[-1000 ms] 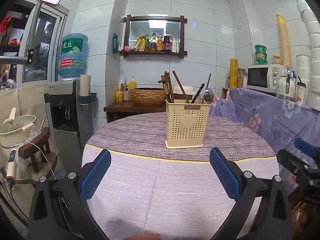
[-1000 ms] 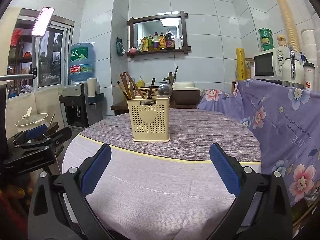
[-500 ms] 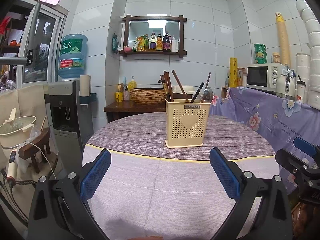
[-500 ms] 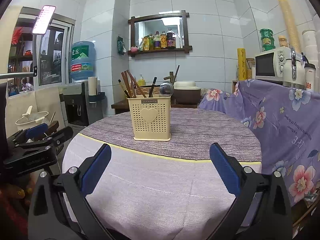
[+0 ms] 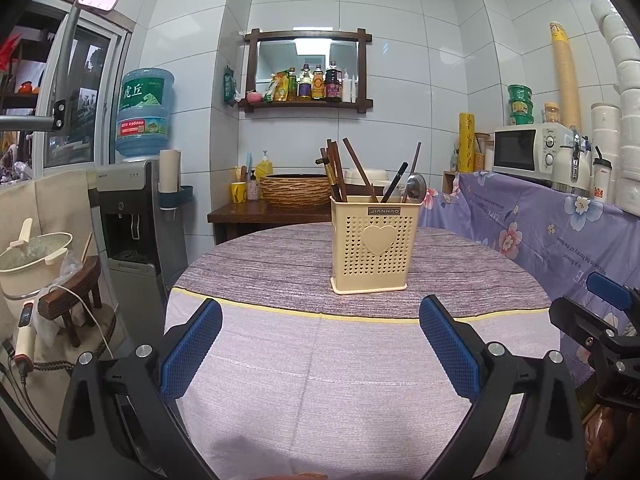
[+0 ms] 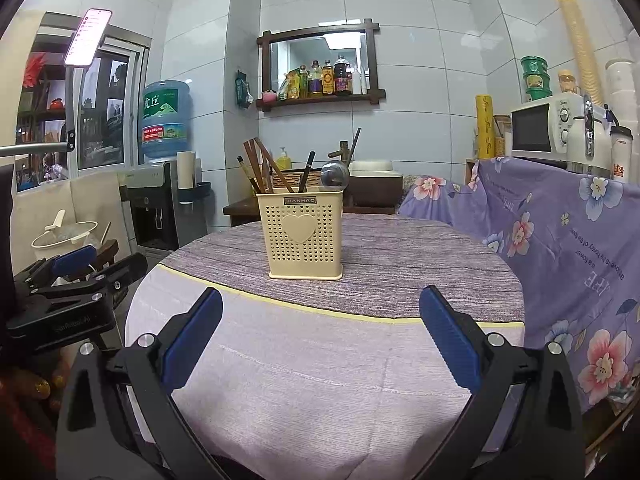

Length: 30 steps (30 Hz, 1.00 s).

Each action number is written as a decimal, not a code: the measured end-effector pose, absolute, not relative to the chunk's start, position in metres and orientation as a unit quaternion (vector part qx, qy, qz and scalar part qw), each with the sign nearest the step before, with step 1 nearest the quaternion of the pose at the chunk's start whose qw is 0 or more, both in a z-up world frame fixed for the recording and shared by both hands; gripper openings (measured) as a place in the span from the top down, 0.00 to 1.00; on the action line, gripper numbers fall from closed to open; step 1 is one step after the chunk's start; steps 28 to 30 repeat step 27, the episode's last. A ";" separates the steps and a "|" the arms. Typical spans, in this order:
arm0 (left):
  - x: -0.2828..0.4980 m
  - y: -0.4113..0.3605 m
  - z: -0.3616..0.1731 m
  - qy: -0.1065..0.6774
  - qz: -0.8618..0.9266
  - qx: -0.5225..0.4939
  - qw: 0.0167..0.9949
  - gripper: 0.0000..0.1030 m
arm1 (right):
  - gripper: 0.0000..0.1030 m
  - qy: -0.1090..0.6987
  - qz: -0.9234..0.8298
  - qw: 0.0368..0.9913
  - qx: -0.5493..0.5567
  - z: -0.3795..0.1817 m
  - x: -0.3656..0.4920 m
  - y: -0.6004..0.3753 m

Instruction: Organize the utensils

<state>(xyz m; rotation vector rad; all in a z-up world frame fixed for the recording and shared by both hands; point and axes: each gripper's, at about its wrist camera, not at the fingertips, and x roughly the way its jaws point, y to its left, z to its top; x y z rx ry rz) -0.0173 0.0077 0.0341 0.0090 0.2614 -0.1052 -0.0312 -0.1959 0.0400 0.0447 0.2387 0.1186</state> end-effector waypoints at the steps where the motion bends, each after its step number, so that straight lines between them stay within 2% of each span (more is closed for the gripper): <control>1: -0.017 0.008 0.034 0.131 -0.053 0.005 0.990 0.05 | 0.06 0.119 0.059 0.991 0.022 0.040 -0.031 -0.196; 30: -0.014 0.008 0.032 0.144 -0.057 0.005 0.988 0.05 | 0.06 0.127 0.062 0.990 0.021 0.034 -0.029 -0.196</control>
